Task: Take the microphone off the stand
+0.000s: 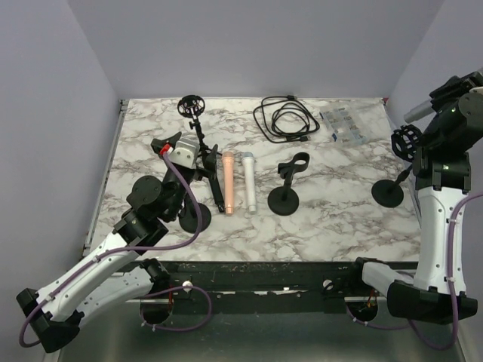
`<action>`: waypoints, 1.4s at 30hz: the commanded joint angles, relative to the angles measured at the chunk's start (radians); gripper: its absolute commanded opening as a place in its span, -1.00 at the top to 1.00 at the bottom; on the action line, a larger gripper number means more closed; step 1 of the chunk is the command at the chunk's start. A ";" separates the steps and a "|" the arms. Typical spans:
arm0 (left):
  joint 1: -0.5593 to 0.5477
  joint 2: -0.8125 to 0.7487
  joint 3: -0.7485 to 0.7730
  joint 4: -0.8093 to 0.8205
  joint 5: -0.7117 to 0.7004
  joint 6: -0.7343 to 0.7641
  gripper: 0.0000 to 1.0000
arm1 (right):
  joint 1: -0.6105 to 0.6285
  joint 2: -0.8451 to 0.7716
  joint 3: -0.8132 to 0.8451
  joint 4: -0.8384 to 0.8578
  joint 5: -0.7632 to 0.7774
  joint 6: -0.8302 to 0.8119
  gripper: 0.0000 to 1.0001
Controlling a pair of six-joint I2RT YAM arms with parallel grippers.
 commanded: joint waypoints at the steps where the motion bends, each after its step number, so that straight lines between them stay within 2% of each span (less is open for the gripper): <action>1: -0.006 -0.023 0.014 0.013 -0.011 0.000 -0.97 | -0.005 -0.002 0.075 0.014 -0.392 0.008 0.90; 3: -0.004 -0.027 0.015 0.012 -0.009 0.000 -0.97 | -0.005 0.011 0.083 0.038 -0.617 0.054 0.90; 7: -0.005 -0.039 0.014 0.014 -0.015 0.011 -0.97 | -0.004 0.058 0.044 0.226 -1.047 0.224 0.89; 10: -0.005 -0.051 0.011 0.022 -0.027 0.023 -0.97 | -0.003 0.139 0.006 0.493 -1.337 0.481 0.89; 13: -0.005 -0.068 0.007 0.030 -0.031 0.029 -0.97 | 0.041 0.251 -0.025 0.765 -1.489 0.759 0.95; 15: -0.005 -0.074 0.005 0.033 -0.031 0.030 -0.97 | 0.119 0.328 0.013 0.753 -1.545 0.817 0.99; 17: -0.005 -0.076 0.006 0.033 -0.029 0.030 -0.97 | 0.228 0.405 0.095 0.554 -1.549 0.714 0.99; 21: -0.005 -0.082 0.006 0.031 -0.023 0.023 -0.97 | 0.418 0.542 0.267 0.062 -1.386 0.451 0.99; 26: -0.005 -0.086 0.004 0.033 -0.027 0.026 -0.97 | 0.596 0.675 0.330 -0.151 -1.119 0.376 0.99; 30: -0.006 -0.086 0.006 0.033 -0.026 0.027 -0.97 | 0.728 0.785 0.434 -0.345 -0.794 0.305 0.99; 33: -0.005 -0.087 0.005 0.033 -0.027 0.027 -0.97 | 0.810 0.847 0.494 -0.417 -0.599 0.294 0.99; 36: -0.005 -0.086 0.006 0.033 -0.026 0.027 -0.97 | 0.871 0.867 0.485 -0.423 -0.417 0.299 0.99; 42: -0.004 -0.087 0.005 0.033 -0.026 0.027 -0.97 | 0.997 0.911 0.470 -0.428 -0.179 0.302 0.99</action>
